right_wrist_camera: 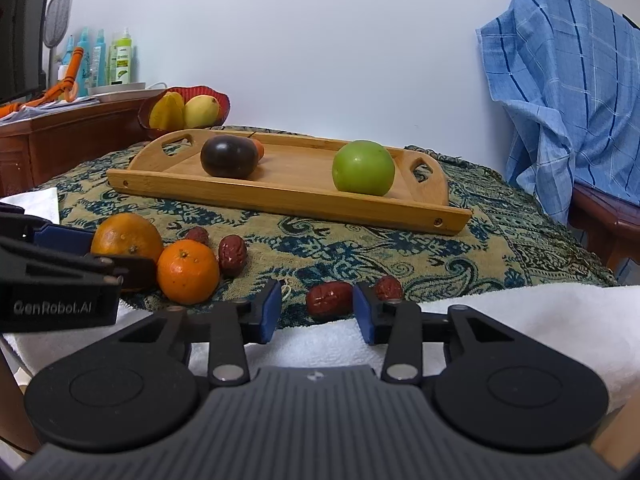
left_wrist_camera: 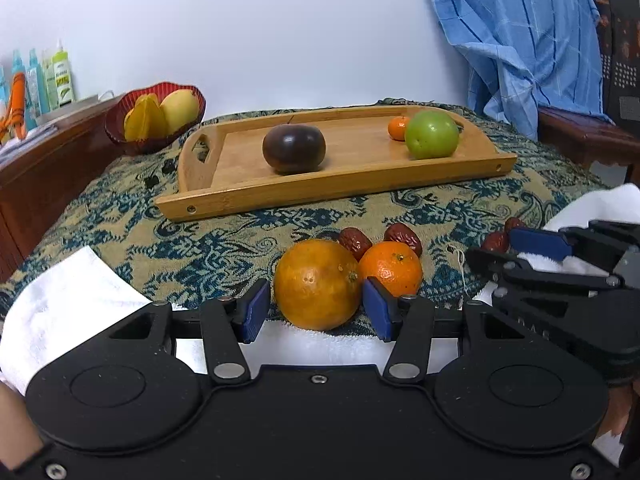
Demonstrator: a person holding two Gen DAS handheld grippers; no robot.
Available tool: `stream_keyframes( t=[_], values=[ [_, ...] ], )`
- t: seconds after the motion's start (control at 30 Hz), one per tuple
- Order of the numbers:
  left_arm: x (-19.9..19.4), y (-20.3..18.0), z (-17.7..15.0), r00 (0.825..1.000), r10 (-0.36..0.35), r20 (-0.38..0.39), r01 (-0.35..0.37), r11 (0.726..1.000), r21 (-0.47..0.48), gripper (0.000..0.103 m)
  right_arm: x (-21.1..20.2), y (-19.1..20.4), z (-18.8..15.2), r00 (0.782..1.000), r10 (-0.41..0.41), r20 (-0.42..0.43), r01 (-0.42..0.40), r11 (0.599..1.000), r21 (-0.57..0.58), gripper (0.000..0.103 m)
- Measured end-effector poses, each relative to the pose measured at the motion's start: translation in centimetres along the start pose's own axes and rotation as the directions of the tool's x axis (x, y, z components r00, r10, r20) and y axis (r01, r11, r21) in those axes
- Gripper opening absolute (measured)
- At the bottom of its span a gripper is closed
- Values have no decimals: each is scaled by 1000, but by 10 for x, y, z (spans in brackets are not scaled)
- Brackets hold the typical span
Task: Organize fruits
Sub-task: 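Lower the left tool to the large orange while the right tool approaches a red date, then close the left tool on the large orange while the right tool grasps the red date, then carry the large orange and red date onto the bamboo tray with both tools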
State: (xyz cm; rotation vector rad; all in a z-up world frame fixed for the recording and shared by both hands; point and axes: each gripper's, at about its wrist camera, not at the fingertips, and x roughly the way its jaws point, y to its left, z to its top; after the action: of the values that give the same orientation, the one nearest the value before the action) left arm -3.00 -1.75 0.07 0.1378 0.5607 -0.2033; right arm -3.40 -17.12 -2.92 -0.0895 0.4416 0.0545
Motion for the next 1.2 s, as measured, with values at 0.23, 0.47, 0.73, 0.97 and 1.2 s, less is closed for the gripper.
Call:
stream_keyframes(
  t=[0.23,0.47,0.73,0.97,1.2],
  values=[
    [6,-1,0,1000,2,12,-3,1000,10,51,4,0,0,1000,-6,-7,6,1000,12,42],
    [-1,15,7,999,34,28,-31,994,-107,46,5,0,-1,1000,-13,-7,14,1000,19,38],
    [2,18,2,999,41,18,-40,996,-84,47,8,1,-1,1000,-21,-13,21,999,27,31],
    [24,13,-4,999,33,-31,-35,997,-61,44,15,6,1,998,-43,-45,43,999,5,22],
    [18,18,4,1000,24,-7,-24,995,-100,43,9,1,6,1000,12,-27,-11,999,42,22]
  ],
)
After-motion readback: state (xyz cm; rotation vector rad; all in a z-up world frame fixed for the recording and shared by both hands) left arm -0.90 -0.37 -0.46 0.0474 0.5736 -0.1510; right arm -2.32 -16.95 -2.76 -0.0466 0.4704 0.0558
